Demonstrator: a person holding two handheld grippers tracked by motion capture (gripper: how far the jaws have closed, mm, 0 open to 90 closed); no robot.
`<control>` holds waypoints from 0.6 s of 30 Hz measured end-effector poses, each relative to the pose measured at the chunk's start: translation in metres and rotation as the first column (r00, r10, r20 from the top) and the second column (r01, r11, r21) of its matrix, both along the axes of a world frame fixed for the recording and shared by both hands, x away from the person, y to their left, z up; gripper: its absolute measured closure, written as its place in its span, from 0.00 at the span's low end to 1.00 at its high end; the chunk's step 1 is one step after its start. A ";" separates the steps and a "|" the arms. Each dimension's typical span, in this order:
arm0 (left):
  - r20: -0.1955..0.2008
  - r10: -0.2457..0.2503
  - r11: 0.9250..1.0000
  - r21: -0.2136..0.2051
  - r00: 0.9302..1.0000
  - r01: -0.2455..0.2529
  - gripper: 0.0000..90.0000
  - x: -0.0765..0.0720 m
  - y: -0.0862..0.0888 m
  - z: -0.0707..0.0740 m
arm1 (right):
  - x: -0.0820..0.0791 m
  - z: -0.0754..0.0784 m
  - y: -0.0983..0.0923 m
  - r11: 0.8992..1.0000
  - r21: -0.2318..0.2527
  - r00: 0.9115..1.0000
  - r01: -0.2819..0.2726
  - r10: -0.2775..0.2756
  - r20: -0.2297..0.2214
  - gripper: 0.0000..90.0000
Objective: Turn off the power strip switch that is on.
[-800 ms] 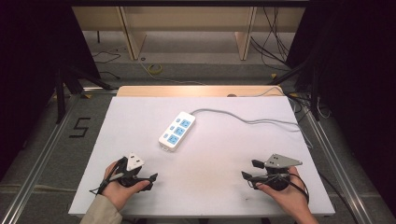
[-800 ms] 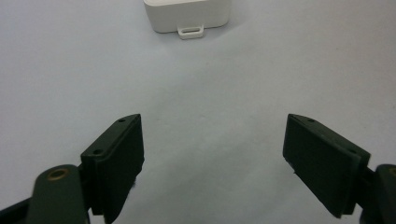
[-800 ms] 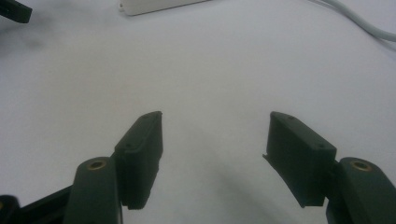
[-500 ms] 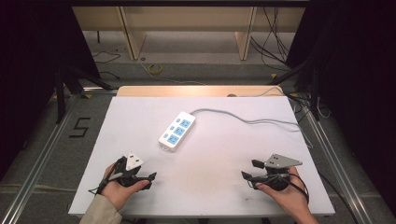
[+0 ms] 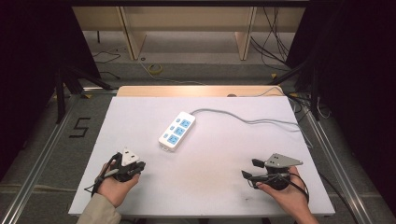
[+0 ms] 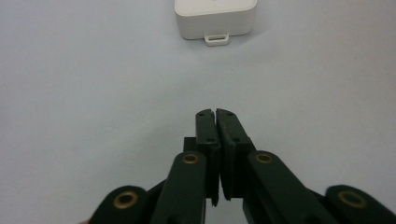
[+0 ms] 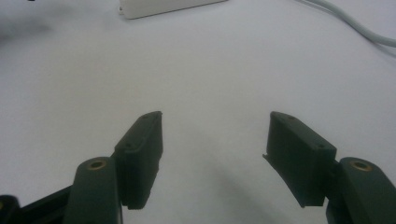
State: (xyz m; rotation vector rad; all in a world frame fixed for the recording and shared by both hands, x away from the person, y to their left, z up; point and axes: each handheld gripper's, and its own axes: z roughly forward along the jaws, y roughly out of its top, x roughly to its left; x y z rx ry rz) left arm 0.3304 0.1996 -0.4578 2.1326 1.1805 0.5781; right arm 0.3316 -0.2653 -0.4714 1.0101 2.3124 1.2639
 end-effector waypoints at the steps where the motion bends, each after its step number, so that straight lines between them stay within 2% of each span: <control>1: -0.010 0.001 1.000 -0.001 1.000 -0.001 0.99 0.000 0.000 0.001 | 0.000 0.000 0.000 1.000 0.002 1.000 0.001 -0.001 0.002 0.41; 8: -0.038 0.001 1.000 -0.014 0.999 -0.001 1.00 -0.001 -0.001 0.002 | 0.000 0.000 0.000 1.000 -0.002 1.000 0.000 0.000 0.003 0.41; 18: -0.046 0.009 1.000 -0.002 0.999 -0.009 1.00 0.003 -0.003 0.004 | 0.000 0.001 0.000 1.000 -0.004 1.000 0.002 -0.002 0.003 0.41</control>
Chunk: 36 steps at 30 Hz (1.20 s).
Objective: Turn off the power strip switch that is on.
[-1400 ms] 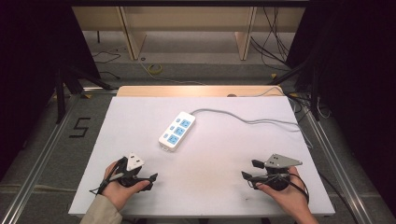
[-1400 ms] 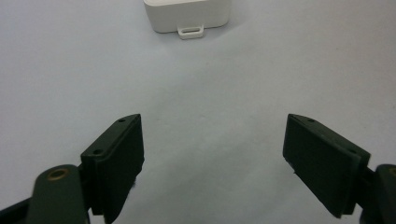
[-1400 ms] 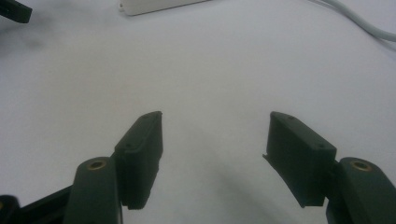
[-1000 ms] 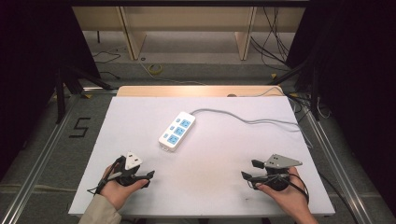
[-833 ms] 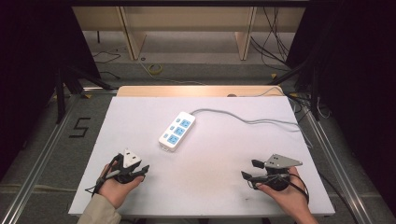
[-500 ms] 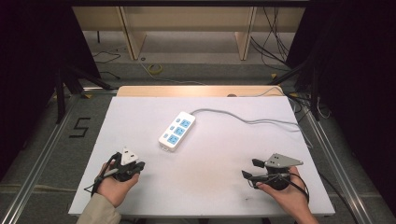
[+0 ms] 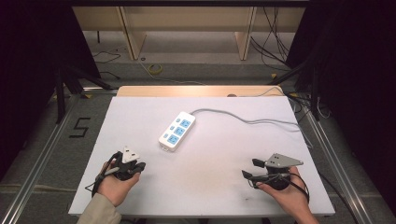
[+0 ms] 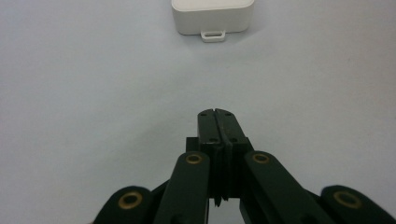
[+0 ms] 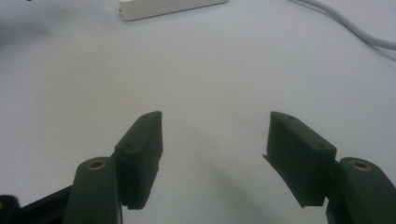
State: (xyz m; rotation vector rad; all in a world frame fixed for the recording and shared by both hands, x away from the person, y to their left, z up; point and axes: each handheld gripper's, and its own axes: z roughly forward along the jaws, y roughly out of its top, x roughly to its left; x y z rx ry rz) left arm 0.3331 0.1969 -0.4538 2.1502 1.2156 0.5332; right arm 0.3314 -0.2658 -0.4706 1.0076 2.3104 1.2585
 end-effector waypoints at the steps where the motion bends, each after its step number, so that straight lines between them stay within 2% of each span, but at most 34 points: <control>1: -0.003 0.000 1.000 0.004 1.000 0.000 1.00 0.001 0.000 0.001 | 0.000 0.000 0.000 1.000 0.003 1.000 0.001 -0.001 0.000 0.41; 17: -0.011 0.013 1.000 0.007 1.000 -0.013 1.00 0.011 -0.006 0.008 | 0.001 0.001 -0.001 1.000 0.005 1.000 0.007 -0.007 0.002 0.41; 36: -0.018 0.026 1.000 0.013 0.999 -0.026 1.00 0.020 -0.006 0.012 | 0.001 0.002 -0.001 1.000 0.008 1.000 0.010 -0.010 0.001 0.41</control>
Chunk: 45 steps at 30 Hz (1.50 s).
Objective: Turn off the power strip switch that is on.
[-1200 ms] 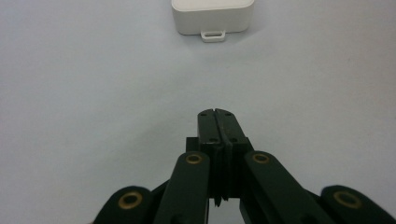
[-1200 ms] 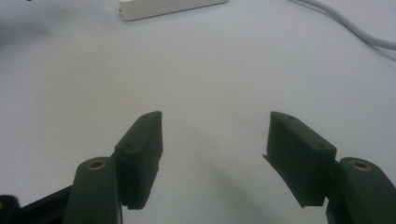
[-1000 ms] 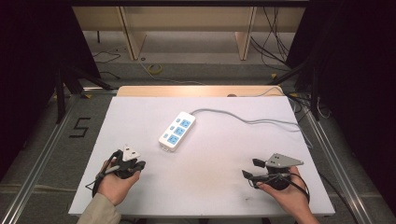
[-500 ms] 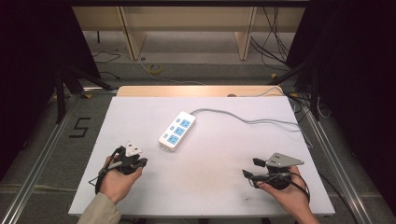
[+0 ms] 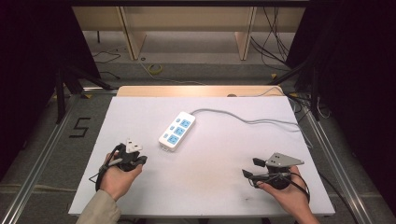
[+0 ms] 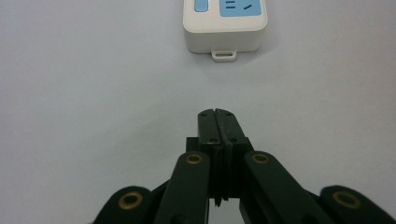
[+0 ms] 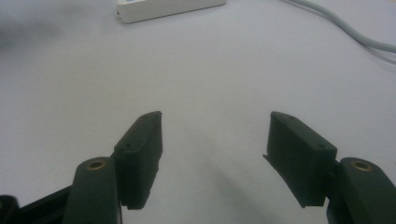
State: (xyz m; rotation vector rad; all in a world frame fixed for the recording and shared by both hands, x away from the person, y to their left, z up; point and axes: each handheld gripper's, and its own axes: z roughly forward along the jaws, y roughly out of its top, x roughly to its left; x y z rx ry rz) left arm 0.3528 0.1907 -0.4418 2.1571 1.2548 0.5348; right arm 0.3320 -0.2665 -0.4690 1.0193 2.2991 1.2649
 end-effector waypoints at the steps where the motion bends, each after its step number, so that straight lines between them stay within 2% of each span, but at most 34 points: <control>1: -0.001 0.004 1.000 -0.002 1.000 -0.004 1.00 0.001 -0.001 0.000 | 0.000 0.000 0.000 1.000 0.000 1.000 0.000 0.000 0.001 0.41; 45: 0.001 0.025 0.999 -0.025 1.000 -0.025 1.00 0.016 -0.004 0.012 | 0.000 0.001 0.001 1.000 0.006 1.000 -0.002 0.002 0.002 0.41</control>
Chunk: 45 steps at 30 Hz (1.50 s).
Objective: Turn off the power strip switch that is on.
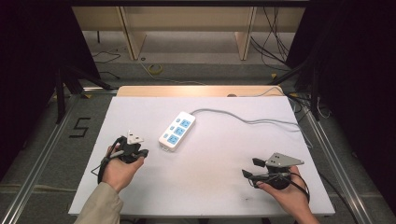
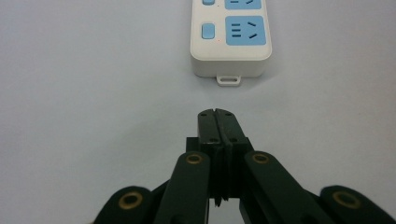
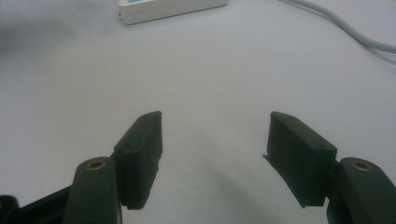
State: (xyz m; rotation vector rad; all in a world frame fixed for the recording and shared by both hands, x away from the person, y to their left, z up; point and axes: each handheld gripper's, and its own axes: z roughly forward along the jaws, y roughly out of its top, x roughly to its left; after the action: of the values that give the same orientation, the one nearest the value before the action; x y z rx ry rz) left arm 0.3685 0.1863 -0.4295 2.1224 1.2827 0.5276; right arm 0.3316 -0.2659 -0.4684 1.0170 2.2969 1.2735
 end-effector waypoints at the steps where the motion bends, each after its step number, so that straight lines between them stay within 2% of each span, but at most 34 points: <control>1: 0.000 -0.003 1.000 0.002 1.000 0.003 1.00 0.000 0.000 0.000 | 0.000 0.000 0.000 1.000 0.001 1.000 0.000 0.000 0.000 0.41; 45: -0.013 -0.011 1.000 0.010 1.000 0.011 1.00 0.020 -0.012 0.006 | 0.000 0.001 0.000 1.000 0.001 1.000 -0.001 0.001 -0.001 0.41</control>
State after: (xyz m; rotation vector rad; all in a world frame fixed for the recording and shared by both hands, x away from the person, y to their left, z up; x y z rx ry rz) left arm 0.3886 0.1747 -0.4240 2.1436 1.2775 0.5180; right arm 0.3314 -0.2658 -0.4673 1.0171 2.2981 1.2752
